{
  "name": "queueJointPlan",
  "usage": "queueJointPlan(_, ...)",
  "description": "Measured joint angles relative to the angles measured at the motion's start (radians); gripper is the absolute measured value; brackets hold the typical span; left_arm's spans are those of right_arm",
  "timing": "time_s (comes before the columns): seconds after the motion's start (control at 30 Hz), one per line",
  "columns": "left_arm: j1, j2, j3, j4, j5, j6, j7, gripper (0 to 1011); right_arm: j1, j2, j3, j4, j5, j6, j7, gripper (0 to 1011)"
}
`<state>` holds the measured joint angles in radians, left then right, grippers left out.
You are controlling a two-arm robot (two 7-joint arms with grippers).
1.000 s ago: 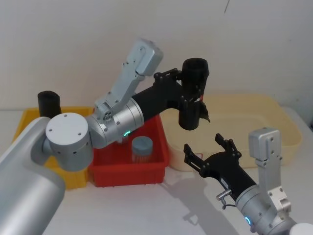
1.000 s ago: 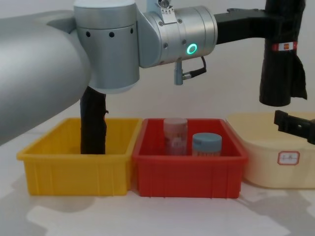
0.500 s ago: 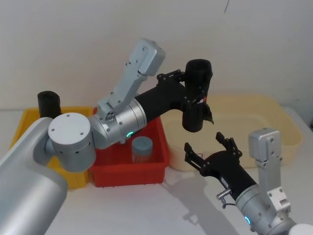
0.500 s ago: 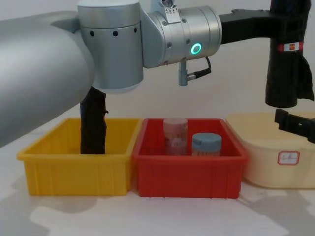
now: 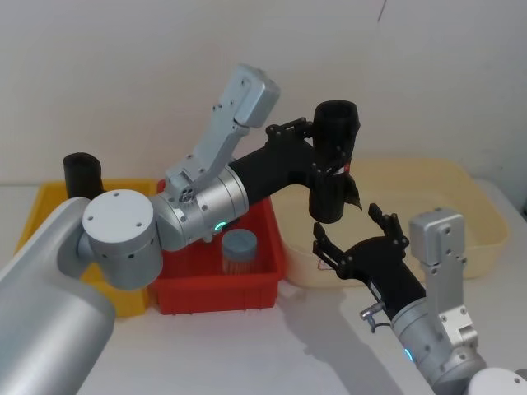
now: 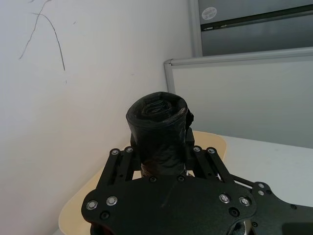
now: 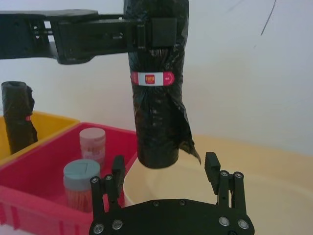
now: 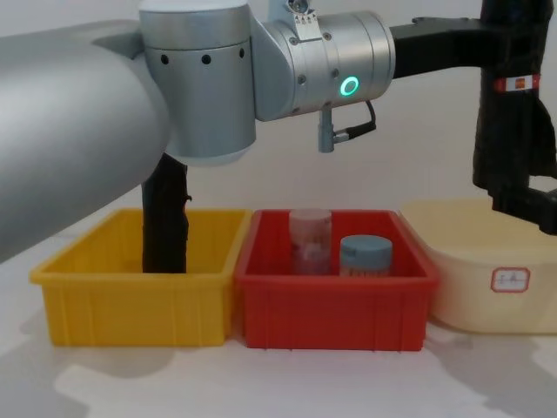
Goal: Pick up the garbage bag with the one hand and transfer it to the other hand.
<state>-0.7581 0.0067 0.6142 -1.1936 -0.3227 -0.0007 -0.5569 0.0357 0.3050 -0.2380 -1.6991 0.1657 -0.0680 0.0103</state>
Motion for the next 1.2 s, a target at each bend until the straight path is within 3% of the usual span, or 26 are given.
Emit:
queueJointPlan(0.4, 0.000, -0.001, 0.000, 0.000, -0.001, 0.001, -0.001, 452, 0.042, -0.025, -0.009, 0.036, -0.039, -0.023, -0.008, 1001)
queueJointPlan(1.2, 0.000, -0.001, 0.000, 0.000, -0.002, 0.001, -0.001, 452, 0.109, -0.076, -0.010, 0.090, -0.056, -0.031, 0.008, 1000)
